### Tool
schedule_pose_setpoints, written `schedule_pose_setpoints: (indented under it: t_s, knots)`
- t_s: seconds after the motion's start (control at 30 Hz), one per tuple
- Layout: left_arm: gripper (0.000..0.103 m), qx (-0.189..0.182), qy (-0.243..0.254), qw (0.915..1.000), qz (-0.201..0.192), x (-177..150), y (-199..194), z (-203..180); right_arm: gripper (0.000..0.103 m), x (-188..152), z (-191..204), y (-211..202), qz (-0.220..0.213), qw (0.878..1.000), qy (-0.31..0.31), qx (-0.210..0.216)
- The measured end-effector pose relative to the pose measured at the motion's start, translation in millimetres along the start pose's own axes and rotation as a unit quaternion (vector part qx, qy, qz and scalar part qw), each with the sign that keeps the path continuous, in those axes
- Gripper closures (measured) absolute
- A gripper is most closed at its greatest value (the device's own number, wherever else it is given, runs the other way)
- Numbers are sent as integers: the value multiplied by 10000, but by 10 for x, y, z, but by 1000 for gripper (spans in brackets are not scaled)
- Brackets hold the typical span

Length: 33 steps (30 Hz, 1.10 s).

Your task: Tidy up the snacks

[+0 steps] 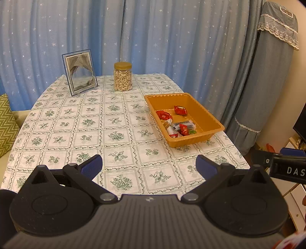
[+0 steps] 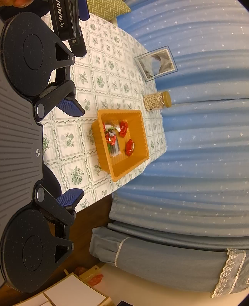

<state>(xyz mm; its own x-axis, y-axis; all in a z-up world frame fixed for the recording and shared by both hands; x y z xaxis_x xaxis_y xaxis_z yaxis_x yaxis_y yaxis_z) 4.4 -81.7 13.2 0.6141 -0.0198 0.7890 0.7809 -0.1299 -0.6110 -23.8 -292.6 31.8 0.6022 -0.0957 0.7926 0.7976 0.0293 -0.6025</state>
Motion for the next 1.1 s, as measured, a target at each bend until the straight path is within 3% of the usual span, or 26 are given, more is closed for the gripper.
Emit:
schedule_pose_setpoints:
  t_s: [1.1]
  knots:
    - [0,-30,5,10000,41,-50,15,-14,21,-19,-13,16,8,10000,16,1]
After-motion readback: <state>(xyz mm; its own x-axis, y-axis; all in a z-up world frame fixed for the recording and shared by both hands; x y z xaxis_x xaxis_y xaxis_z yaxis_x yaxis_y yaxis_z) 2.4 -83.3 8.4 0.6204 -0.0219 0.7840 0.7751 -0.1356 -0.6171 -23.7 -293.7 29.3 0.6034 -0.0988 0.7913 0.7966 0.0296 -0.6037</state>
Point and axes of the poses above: each gripper's, at about its wrist camera, not at the fingertips, and y roughly the way its jaws point, z to its left, x to its top, the point moved 4 cm from there along y, roughly the way its jaws point, and after that the axes turned 1 degree about x, right-handed, at the moved point
